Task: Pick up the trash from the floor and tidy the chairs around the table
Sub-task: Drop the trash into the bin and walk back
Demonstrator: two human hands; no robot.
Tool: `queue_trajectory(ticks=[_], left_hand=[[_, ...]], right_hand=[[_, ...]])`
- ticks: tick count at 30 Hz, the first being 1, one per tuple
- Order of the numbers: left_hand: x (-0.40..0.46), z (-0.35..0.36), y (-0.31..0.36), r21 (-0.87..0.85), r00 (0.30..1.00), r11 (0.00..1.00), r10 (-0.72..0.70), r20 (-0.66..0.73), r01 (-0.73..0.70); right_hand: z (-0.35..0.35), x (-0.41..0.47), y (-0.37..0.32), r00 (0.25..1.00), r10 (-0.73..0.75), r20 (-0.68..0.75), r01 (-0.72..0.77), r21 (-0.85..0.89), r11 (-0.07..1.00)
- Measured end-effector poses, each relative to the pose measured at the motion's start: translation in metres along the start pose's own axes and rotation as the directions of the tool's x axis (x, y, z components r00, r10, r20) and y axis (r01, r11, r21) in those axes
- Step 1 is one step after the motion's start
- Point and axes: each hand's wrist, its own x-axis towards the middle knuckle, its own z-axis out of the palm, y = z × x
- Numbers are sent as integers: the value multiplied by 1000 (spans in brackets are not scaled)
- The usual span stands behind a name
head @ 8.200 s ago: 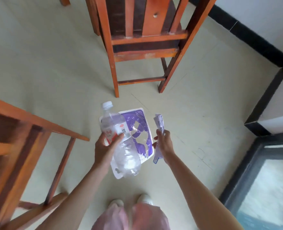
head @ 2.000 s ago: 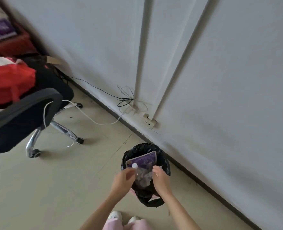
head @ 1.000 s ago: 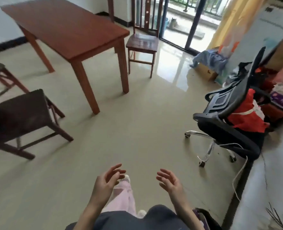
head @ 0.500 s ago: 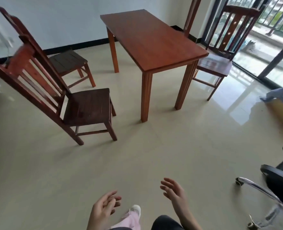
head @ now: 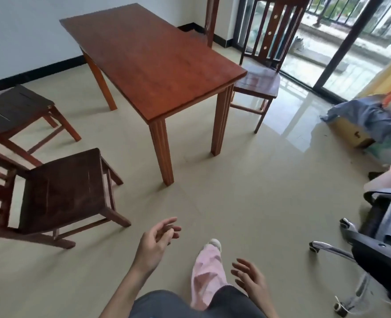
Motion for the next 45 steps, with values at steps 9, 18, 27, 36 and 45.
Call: queue_trajectory(ticks=[9,18,27,36,45], left_hand=[[151,78,76,2,994,997,-78,79,79],[347,190,160,61,957,995,-88,277,74],[557,346,318,226,834,959,19,551,-172],[727,518,398,218,837,957,41,546,-189],[855,642,455,128,945,991,-78,317,39]], right_hand=[[-57,170,-198,963,-255,-87,257,12,966],[-134,325,-292,941,-210,-267,236,70,969],[-231,435,-356,871,36,-491,108,261,959],[-382,610,-451,854,63,-516,96,275,957],[-564,809,-680,908,-211,-362,226,-1,974]])
